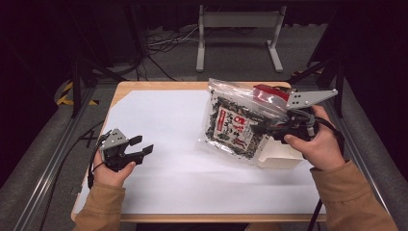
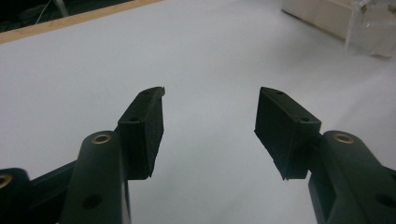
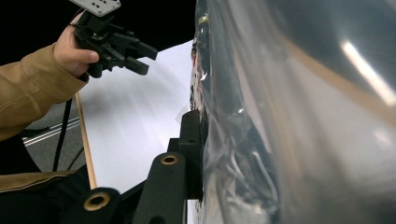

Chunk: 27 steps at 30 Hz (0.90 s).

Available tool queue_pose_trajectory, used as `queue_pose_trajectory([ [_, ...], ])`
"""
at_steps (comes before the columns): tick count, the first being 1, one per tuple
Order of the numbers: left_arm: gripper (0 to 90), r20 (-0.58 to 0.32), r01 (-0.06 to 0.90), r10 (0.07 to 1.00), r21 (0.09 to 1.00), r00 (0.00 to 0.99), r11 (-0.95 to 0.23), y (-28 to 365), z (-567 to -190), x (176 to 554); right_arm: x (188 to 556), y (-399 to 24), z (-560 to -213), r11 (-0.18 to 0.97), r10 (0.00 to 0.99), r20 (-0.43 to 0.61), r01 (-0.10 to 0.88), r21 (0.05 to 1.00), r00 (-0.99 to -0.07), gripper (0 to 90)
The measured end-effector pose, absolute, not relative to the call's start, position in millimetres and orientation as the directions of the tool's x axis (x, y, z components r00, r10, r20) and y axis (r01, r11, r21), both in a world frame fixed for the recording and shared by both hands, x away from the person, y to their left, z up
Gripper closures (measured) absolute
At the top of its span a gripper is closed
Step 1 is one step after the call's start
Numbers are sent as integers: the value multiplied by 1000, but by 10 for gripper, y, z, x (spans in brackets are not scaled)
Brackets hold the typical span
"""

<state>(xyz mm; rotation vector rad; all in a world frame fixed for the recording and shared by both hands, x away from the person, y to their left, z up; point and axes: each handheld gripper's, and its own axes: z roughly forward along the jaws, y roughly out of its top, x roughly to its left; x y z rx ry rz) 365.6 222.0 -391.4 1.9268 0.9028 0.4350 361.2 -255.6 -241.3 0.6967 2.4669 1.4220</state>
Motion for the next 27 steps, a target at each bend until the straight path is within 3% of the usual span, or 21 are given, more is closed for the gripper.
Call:
queue_pose_trajectory([
  [27, 424, -66, 419, 762, 864, 645, -280, 2284, -3950, 3649, 3594, -3007, -1972, 433, 621, -86, 249, 866, -779, 763],
])
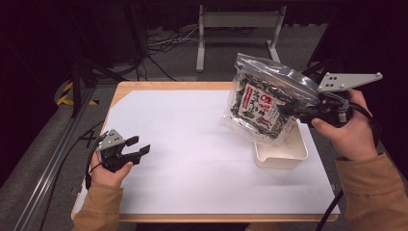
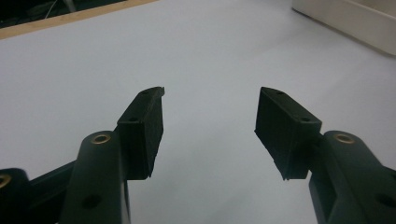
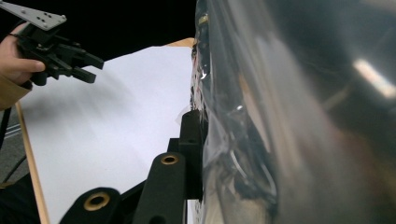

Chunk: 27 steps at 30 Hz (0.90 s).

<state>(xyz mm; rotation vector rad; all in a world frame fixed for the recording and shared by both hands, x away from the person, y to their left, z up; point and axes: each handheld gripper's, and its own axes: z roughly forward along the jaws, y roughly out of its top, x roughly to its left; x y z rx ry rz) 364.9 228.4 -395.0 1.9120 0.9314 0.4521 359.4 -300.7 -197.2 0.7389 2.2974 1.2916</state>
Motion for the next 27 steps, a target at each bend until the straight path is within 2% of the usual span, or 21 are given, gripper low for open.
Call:
queue_pose_trajectory([
  [16, 422, -62, 422, 760, 859, 647, -289, 2291, -3958, 3655, 3585, -3228, -1986, 466, 710, -166, 281, 839, -684, 763],
  [27, 418, -67, 428, 764, 858, 642, -284, 2287, -3966, 3653, 3599, -3323, -2126, 475, 742, -169, 331, 816, -649, 763],
])
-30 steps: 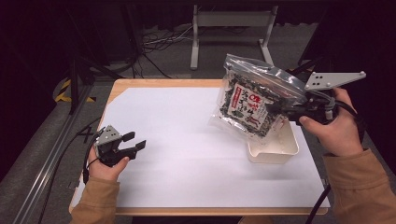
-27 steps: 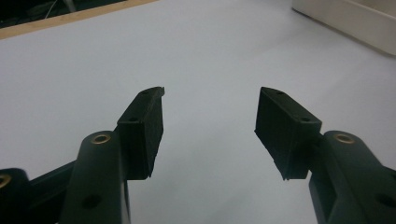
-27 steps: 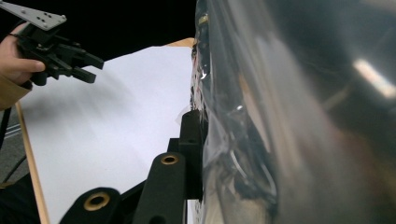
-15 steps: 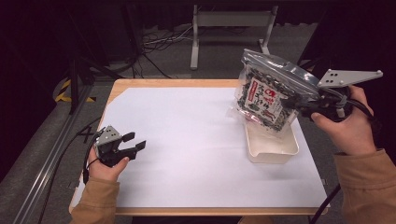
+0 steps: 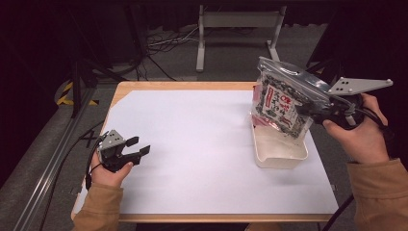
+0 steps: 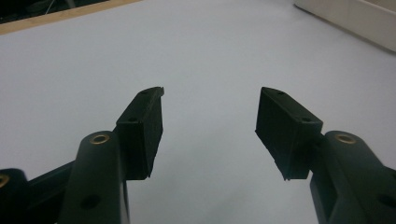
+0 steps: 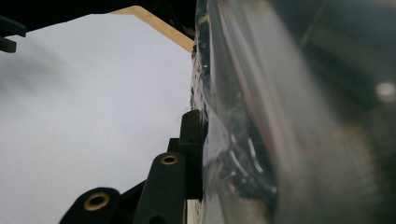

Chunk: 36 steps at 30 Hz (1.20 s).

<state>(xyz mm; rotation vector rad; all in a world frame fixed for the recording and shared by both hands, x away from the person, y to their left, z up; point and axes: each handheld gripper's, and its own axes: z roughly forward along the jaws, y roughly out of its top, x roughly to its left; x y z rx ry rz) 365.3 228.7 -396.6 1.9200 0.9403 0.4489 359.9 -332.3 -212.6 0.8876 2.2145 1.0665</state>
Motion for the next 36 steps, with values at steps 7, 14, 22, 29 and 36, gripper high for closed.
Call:
queue_pose_trajectory([
  [7, 417, -71, 432, 765, 857, 640, -282, 2283, -3972, 3653, 3642, -3387, -2221, 479, 760, -147, 393, 785, -633, 764],
  [14, 411, -68, 435, 765, 853, 640, -288, 2264, -3984, 3656, 3677, -3412, -2285, 478, 767, -128, 428, 767, -628, 764],
  [22, 409, -65, 437, 760, 848, 646, -299, 2241, -4007, 3660, 3741, -3368, -2426, 493, 767, -87, 498, 713, -635, 765],
  [29, 409, -65, 437, 759, 848, 648, -299, 2235, -4009, 3659, 3817, -3355, -2576, 496, 766, -78, 510, 703, -638, 765],
  [36, 407, -66, 436, 757, 848, 650, -301, 2222, -4015, 3660, 3824, -3409, -2734, 463, 781, -43, 531, 710, -623, 764],
])
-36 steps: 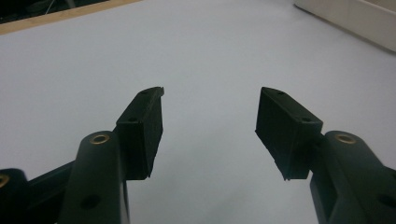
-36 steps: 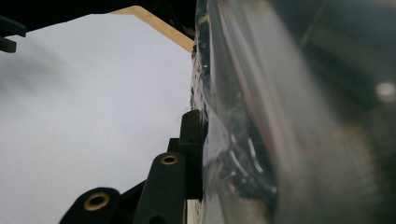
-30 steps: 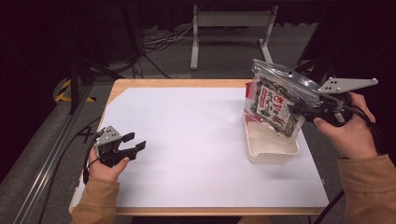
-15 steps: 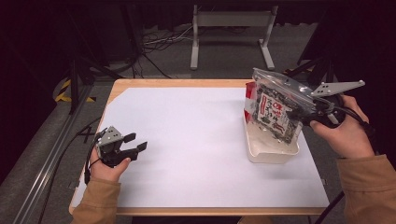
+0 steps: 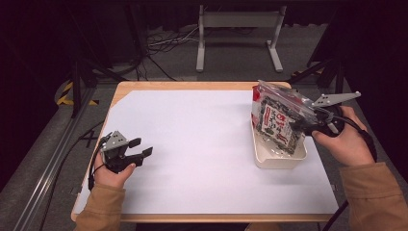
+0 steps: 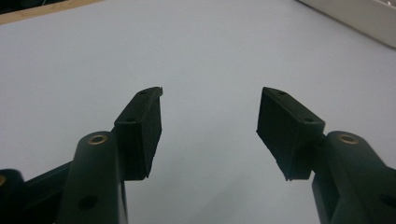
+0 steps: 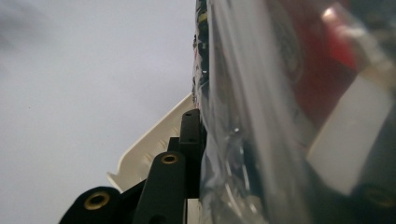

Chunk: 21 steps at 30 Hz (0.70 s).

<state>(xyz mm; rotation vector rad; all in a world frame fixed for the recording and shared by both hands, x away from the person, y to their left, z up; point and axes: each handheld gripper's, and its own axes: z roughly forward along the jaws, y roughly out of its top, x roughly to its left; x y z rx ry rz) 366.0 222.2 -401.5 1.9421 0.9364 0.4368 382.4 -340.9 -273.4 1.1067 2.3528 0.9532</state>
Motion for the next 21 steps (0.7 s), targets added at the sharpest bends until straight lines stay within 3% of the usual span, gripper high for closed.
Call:
queue_pose_trajectory([
  [12, 404, -72, 442, 755, 845, 652, -301, 2199, -4025, 3668, 3872, -3555, -2934, 392, 802, 35, 570, 722, -596, 764],
  [21, 399, -74, 442, 757, 847, 649, -296, 2212, -4031, 3671, 3881, -3688, -3024, 372, 780, 47, 522, 767, -624, 760],
])
